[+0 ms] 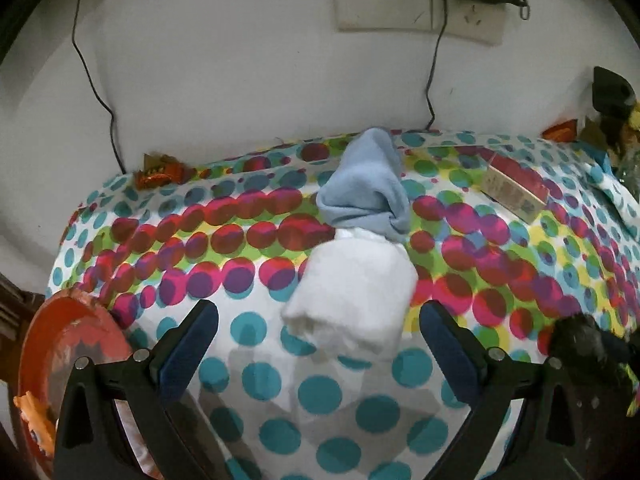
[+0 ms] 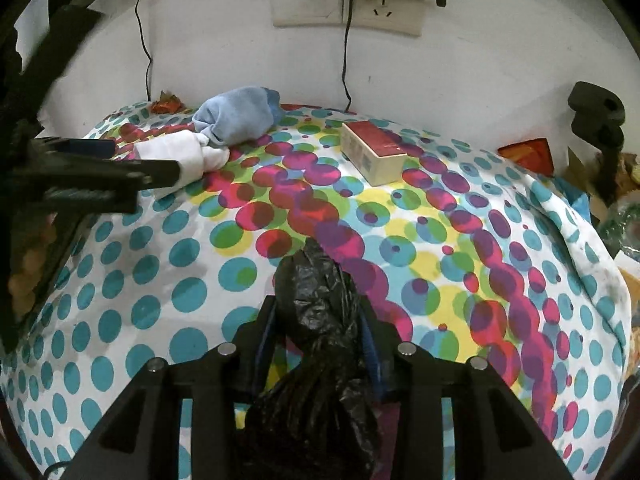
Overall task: Organize objects
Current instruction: 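Grasp the white sock beside the blue sock with the left gripper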
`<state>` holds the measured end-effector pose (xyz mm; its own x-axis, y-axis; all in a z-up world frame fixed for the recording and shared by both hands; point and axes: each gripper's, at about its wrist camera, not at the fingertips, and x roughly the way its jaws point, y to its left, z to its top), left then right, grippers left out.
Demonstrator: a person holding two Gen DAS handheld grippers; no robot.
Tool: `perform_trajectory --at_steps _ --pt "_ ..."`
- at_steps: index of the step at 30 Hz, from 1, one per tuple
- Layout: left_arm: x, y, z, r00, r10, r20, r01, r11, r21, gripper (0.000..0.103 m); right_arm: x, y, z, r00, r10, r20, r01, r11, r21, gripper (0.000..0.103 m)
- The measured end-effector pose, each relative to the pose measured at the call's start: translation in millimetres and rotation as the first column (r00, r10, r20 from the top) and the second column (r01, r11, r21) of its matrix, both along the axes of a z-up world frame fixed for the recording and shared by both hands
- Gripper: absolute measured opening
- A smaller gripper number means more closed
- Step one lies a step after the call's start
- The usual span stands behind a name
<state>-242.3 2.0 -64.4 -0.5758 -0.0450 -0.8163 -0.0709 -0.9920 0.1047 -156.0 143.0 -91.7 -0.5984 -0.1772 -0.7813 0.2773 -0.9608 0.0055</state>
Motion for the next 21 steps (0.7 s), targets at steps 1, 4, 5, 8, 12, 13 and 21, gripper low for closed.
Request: perform_trajectory --at_steps 1,4,5,8,12,13,21 --pt "-2.8 -0.2 -1.2 1.000 -0.003 0.005 0.003 1.000 0.006 0.100 -0.4 -2.0 -0.3 1.000 -0.005 -0.004 0.005 1.000 -0.002 0.039" --pt "-11.2 -3.0 -5.9 1.000 0.005 0.022 -0.005 0.999 0.034 0.092 -1.2 -5.8 -0.6 1.000 -0.008 -0.011 0.008 1.000 0.017 0.039" --pt "-13.5 -3.0 -7.4 0.999 0.003 0.031 -0.005 0.999 0.046 0.082 -1.8 -5.5 -0.8 1.000 -0.008 -0.011 0.008 1.000 0.015 0.039" --pt "-17.2 -1.1 -13.3 0.997 -0.018 0.076 0.009 0.994 0.112 0.051 -1.1 -5.6 -1.1 1.000 -0.008 -0.012 0.008 1.000 0.020 0.039" --pt "-14.7 7.7 -11.5 0.997 -0.008 0.071 0.001 0.994 0.106 0.035 -0.5 -7.1 -1.2 1.000 -0.008 -0.013 0.008 1.000 0.024 0.040" --pt "-12.7 9.8 -9.6 0.998 -0.008 0.065 0.002 0.995 0.098 0.034 -0.7 -6.8 -1.1 1.000 -0.008 -0.013 0.008 1.000 0.024 0.040" --pt "11.8 7.8 6.2 0.998 0.018 0.053 -0.024 0.993 0.119 0.032 -0.8 -6.6 0.0 1.000 -0.008 -0.013 0.009 1.000 0.025 0.040"
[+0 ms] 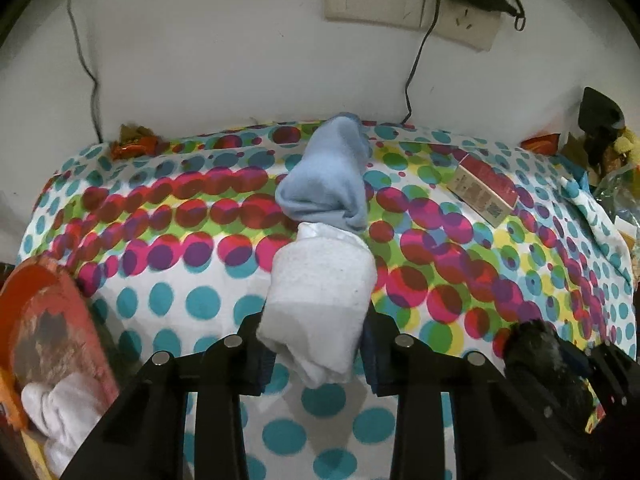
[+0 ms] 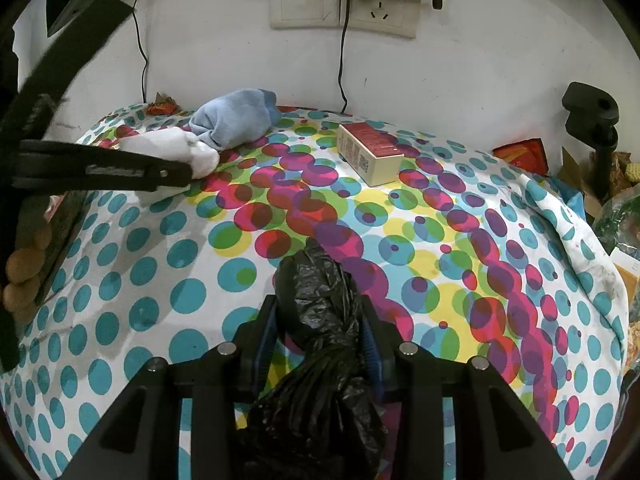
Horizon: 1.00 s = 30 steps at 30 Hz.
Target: Organize objects
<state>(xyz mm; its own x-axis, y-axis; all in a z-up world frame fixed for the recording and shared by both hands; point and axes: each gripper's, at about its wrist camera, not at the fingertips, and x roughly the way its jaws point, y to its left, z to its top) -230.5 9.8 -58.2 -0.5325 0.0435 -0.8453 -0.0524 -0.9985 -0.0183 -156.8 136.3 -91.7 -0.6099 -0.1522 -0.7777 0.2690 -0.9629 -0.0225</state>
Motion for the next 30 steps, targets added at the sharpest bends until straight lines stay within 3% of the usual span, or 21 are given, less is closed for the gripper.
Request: perform_trajectory --at_steps 18,30 --pt "80.2 -1.7 42.4 0.998 -0.038 -0.059 0.039 0.999 0.006 0.032 0.0 -1.5 0.1 1.000 -0.001 0.000 0.001 1.000 0.001 0.040" --pt "114.0 -21.7 59.1 0.997 -0.016 -0.080 0.014 1.000 -0.020 0.032 1.0 -3.3 0.0 1.000 -0.004 -0.001 0.004 1.000 0.003 0.040"
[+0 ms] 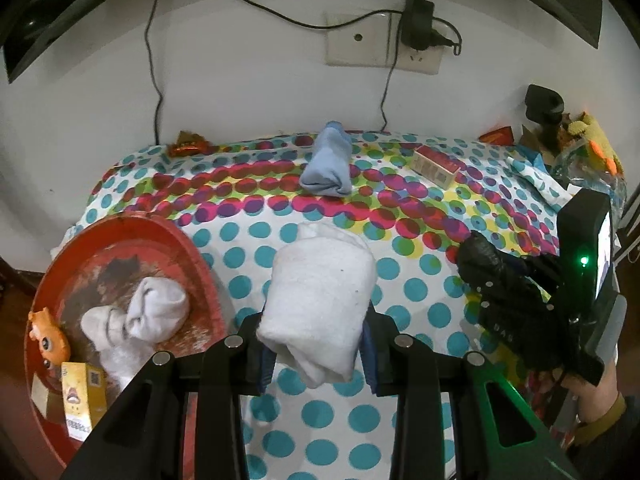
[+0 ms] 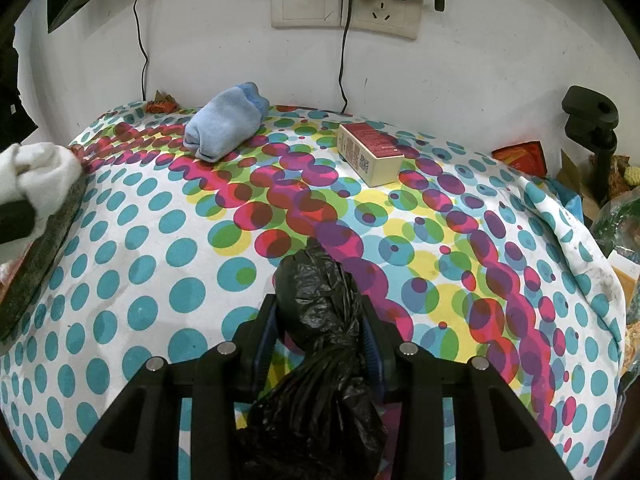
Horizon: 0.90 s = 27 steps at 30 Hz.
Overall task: Organize objects
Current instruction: 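Lower the white sock into the red tray and open the left gripper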
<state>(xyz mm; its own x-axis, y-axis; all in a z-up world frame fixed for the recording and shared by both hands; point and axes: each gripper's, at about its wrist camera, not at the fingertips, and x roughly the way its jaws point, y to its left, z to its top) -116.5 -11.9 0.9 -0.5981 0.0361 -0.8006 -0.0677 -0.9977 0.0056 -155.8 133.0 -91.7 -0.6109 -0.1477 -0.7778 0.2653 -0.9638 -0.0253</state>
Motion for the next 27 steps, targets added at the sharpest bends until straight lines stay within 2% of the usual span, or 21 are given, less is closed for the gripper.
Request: perform_trajectory --at_steps 14,27 --pt "13.9 -64.5 15.4 0.995 0.094 -0.017 -0.094 0.995 -0.013 0.032 1.2 -1.7 -0.5 1.000 -0.002 -0.001 0.002 1.000 0.002 0.040" --pt "15.6 -133.8 14.8 0.974 0.225 -0.020 -0.225 0.974 -0.026 0.032 2.1 -3.6 -0.5 1.000 -0.005 -0.001 0.005 1.000 0.004 0.040"
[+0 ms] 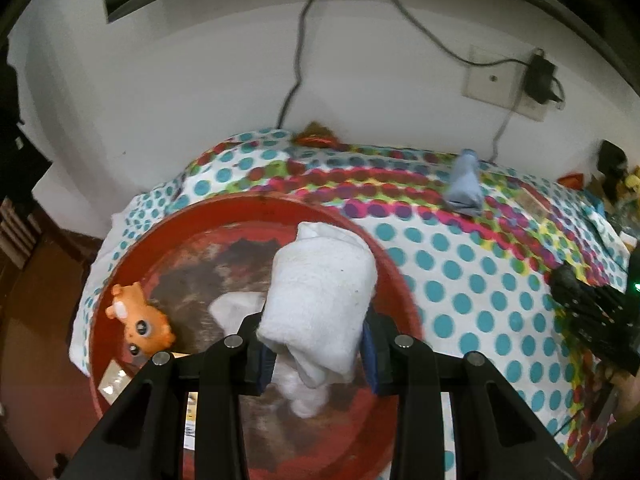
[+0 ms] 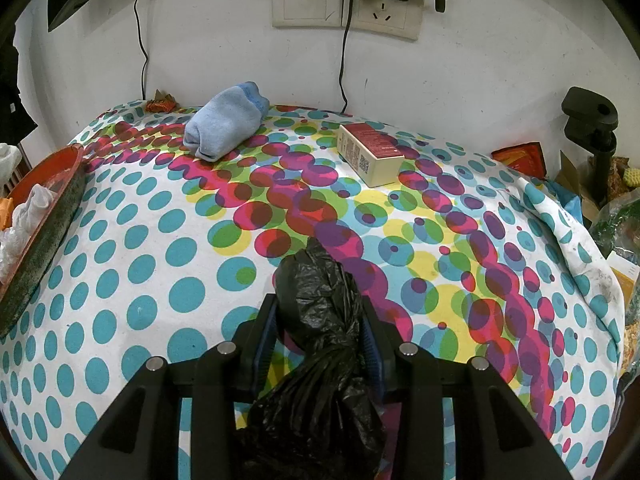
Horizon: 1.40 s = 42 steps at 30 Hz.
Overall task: Organize objects
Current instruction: 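Lower the white sock into the red tray and open the left gripper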
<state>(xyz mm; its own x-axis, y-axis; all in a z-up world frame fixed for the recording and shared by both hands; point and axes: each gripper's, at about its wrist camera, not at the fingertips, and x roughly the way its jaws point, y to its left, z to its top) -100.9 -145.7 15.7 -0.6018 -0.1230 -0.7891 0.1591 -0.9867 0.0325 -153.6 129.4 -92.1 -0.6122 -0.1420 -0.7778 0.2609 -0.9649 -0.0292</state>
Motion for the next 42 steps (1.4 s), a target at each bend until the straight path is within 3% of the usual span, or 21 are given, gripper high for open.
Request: perform_trajectory --at_steps 25,42 --pt "-21.6 -104.4 -57.1 0.972 0.201 0.118 -0.200 0.980 -0.019 0.033 0.9 -2.1 -0.2 1.000 -0.004 -0.001 0.004 1.000 0.003 0.040" --pt "-30.2 -113.0 -71.9 0.972 0.189 0.138 -0.191 0.982 -0.001 0.037 0.6 -2.2 0.0 1.000 -0.005 -0.001 0.005 1.000 0.005 0.040"
